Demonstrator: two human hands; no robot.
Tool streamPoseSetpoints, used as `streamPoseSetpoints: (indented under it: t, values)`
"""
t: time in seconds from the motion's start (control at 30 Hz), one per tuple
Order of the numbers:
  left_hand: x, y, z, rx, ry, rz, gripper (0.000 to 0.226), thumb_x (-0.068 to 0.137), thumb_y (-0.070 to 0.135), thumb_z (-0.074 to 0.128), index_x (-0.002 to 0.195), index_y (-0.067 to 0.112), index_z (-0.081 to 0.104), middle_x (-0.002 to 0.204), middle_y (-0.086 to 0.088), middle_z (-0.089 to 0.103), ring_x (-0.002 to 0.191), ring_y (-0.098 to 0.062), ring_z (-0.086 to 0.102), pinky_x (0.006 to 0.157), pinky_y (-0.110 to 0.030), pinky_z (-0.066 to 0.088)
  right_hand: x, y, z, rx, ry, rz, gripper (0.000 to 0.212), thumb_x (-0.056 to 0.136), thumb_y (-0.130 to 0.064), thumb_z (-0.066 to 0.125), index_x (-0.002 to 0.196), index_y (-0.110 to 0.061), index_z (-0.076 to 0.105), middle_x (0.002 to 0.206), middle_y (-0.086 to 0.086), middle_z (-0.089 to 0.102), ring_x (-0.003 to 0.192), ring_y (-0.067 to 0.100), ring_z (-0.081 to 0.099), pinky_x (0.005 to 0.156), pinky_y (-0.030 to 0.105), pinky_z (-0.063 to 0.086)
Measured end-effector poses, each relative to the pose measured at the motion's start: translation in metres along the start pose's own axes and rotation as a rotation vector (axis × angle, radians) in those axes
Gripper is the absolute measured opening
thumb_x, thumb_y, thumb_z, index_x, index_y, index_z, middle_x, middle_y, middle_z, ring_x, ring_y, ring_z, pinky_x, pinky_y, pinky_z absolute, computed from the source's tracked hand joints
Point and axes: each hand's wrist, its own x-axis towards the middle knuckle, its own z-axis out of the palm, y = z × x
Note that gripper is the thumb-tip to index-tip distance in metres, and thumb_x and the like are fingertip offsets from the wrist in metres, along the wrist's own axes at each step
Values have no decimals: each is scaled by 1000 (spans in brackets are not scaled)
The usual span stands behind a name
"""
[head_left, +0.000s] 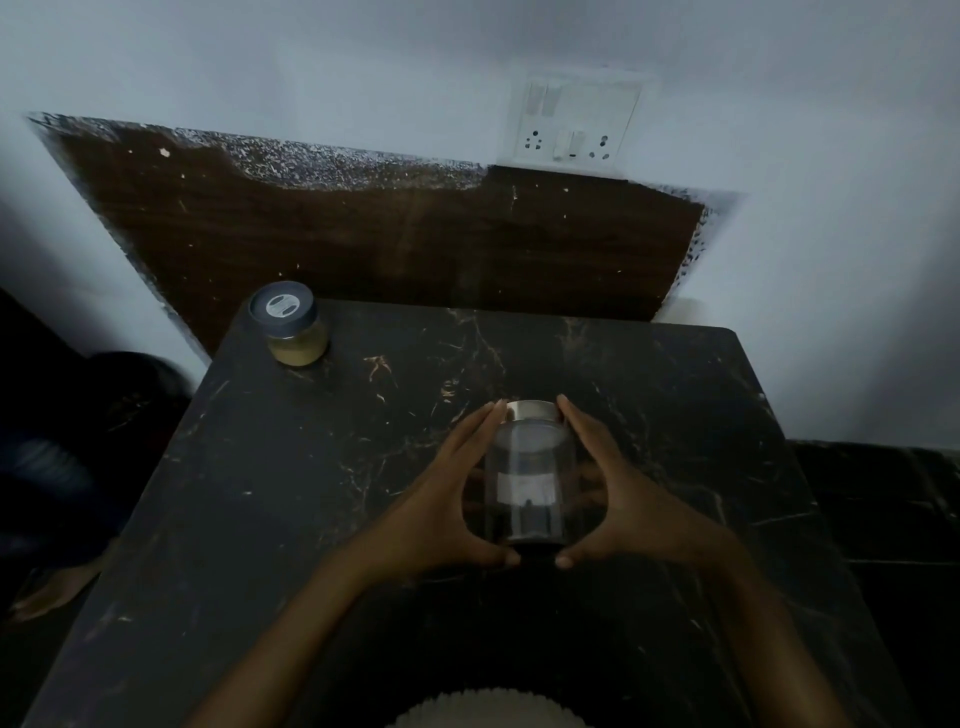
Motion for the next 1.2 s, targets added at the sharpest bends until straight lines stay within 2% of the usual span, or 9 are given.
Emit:
streamPoseSetpoints:
  t: [0.1,0.27,0.43,0.57,0.7,0.8,0.97,1.03,1.2]
  values:
    - [4,5,0,176,-41,1,132,57,47,83,134,56,-24,148,25,-28,142,-8,-5,112,-33,25,1,-3,4,-65,34,-8,132,54,-19,88,140,-49,-8,143,-30,0,133,2,19,103,18,33]
    - [7,11,0,190,-28,16,123,64,37,82,131,57,-19,145,26,-20,138,-10,9,106,-25,31,-1,-4,4,-94,39,-26,129,55,-21,87,134,-55,-8,129,-46,-3,112,-32,14,83,-7,31]
    - [3,13,-4,116,-8,36,124,62,34,83,134,59,-16,144,29,-14,137,-7,11,105,-17,30,-8,-4,-6,3,-42,4,133,55,-19,87,131,-63,-12,149,-28,-4,137,2,18,109,24,28]
    - [1,16,-5,76,-37,26,126,61,34,84,139,51,-14,147,28,-20,140,-3,1,113,-29,28,-9,-5,-6,89,-29,-11,129,55,-5,85,131,-60,-3,150,-18,12,125,-7,37,94,11,41]
    - [2,19,-4,178,-55,41,128,60,41,84,133,51,-21,142,26,-38,136,3,-17,110,-21,15,-6,-6,-3,-23,22,-14,128,54,-16,88,135,-56,-3,143,-29,8,127,-8,26,88,-2,35]
    - [6,22,-2,213,-47,59,125,62,43,82,133,52,-21,145,25,-32,138,-1,-9,113,-26,22,-4,-6,0,-93,41,-19,128,55,-21,87,130,-59,-8,132,-37,4,114,-24,18,80,-9,29]
    - [3,18,-4,119,19,61,120,63,37,82,138,49,-10,150,19,-12,130,19,1,106,-6,22,-6,-7,-6,-57,-8,-12,129,56,-24,87,131,-62,-11,138,-40,-1,119,-24,17,87,-4,29]
    - [2,18,-5,73,33,45,121,60,39,82,142,46,-7,149,21,-9,135,10,7,107,-11,27,-8,-9,-9,-36,-35,1,130,56,-22,87,130,-64,-12,144,-35,-2,129,-11,21,95,3,28]
    - [-2,20,-5,2,-18,11,124,58,45,82,137,52,-13,148,28,-14,140,0,3,112,-19,23,-9,-11,-9,9,-27,7,129,54,-12,87,133,-58,-4,144,-26,11,118,-19,32,87,1,38]
